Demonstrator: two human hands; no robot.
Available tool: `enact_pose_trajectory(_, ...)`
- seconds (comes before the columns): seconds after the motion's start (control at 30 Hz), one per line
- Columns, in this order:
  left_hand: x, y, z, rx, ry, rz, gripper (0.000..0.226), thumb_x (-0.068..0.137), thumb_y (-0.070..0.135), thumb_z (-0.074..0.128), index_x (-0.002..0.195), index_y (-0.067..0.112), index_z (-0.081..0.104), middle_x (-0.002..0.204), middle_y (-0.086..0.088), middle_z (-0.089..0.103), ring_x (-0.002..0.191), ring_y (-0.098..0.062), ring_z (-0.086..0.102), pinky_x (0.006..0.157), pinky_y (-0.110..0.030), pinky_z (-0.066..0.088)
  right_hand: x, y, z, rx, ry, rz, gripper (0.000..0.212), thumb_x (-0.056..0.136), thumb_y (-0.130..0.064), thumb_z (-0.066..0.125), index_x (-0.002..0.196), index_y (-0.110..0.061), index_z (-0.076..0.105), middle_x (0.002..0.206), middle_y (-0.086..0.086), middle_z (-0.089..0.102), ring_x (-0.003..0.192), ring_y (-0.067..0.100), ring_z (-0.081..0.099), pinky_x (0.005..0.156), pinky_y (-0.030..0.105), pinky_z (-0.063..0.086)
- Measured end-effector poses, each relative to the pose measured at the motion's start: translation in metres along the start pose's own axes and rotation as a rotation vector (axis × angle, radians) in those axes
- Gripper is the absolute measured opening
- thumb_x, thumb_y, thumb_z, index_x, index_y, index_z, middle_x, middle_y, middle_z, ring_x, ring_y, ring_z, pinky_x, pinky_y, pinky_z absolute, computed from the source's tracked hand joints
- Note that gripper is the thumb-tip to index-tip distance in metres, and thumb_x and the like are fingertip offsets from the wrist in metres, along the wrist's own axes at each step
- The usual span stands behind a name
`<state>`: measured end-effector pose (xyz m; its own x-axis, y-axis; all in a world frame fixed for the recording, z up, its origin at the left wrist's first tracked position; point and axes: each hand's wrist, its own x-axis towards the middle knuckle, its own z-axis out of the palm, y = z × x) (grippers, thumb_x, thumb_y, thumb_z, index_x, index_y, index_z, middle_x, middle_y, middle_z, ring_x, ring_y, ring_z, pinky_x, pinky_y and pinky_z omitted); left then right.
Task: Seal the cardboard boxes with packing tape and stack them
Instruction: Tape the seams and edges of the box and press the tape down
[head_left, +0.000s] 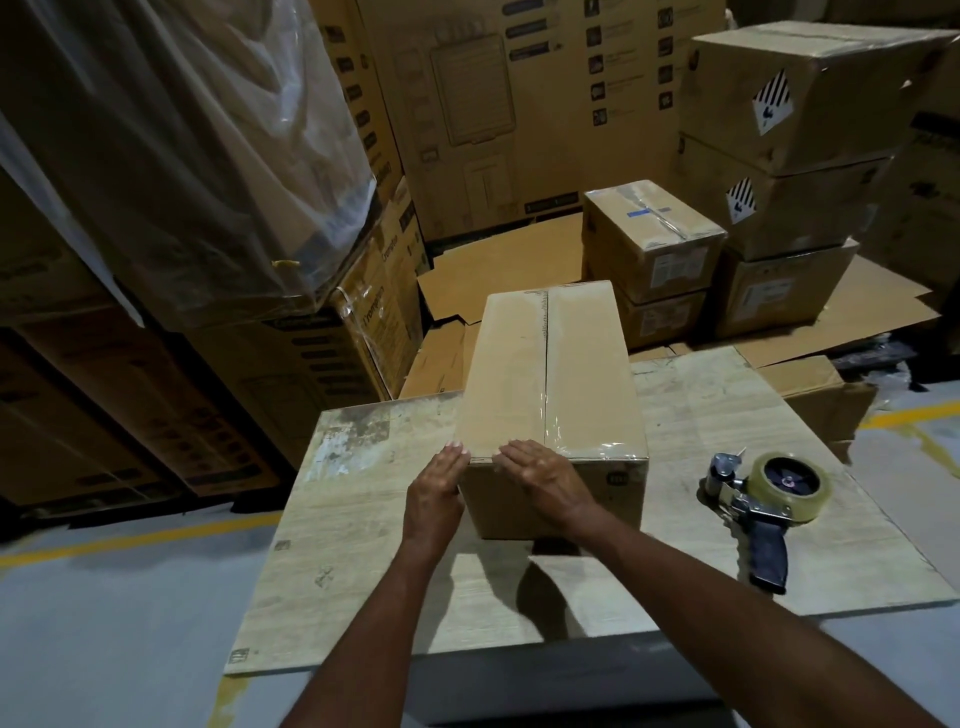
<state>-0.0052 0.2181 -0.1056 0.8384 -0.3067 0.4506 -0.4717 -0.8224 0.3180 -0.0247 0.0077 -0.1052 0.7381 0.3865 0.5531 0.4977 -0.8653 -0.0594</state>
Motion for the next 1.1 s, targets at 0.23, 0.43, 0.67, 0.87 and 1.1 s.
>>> enact_pose_trajectory(0.23,-0.002,0.002,0.001,-0.004,0.008,-0.019,0.077,0.056,-0.029,0.062,0.125,0.005,0.071,0.133,-0.013,0.067,0.125,-0.027,0.064,0.104,-0.046,0.053,-0.051,0.056,-0.053,0.055,0.073,0.023,0.042,0.070,-0.010,0.094,0.109,-0.011,0.078,0.110,0.012,0.077,0.096,0.026,0.077,0.087,0.038,0.059)
enact_pose_trajectory(0.43,-0.001,0.008,-0.002,-0.002,0.016,-0.033,0.077,0.055,-0.030,0.063,0.124,0.004,0.072,0.132,-0.013,0.067,0.124,-0.027,0.065,0.106,-0.046,0.052,-0.103,0.109,-0.079,0.044,0.098,0.073,0.045,0.074,-0.002,0.089,0.116,-0.010,0.077,0.121,0.014,0.074,0.110,0.029,0.073,0.091,0.047,0.061)
enact_pose_trajectory(0.67,-0.002,0.011,-0.006,-0.059,0.016,-0.073,0.074,0.060,-0.031,0.061,0.125,0.004,0.071,0.134,-0.014,0.065,0.127,-0.029,0.062,0.107,-0.048,0.050,-0.111,0.112,-0.081,0.192,0.131,0.131,0.046,0.075,-0.003,0.090,0.119,-0.011,0.077,0.127,0.010,0.072,0.118,0.024,0.070,0.086,0.044,0.064)
enact_pose_trajectory(0.87,0.001,0.012,-0.012,-0.108,0.014,-0.065,0.065,0.065,-0.031,0.066,0.121,0.002,0.073,0.130,-0.015,0.067,0.125,-0.025,0.063,0.109,-0.042,0.048,-0.111,0.126,-0.095,0.283,-0.001,0.114,0.056,0.080,0.003,0.084,0.131,-0.015,0.070,0.139,0.004,0.064,0.132,0.013,0.056,0.107,0.033,0.050)
enact_pose_trajectory(1.1,0.007,0.015,-0.012,-0.058,0.022,-0.040,0.052,0.068,-0.024,0.073,0.114,0.001,0.076,0.120,-0.018,0.072,0.115,-0.031,0.069,0.105,-0.049,0.050,-0.092,0.131,-0.106,0.342,-0.103,0.177,0.042,0.081,0.009,0.080,0.117,-0.011,0.078,0.125,0.013,0.070,0.120,0.018,0.066,0.104,0.036,0.054)
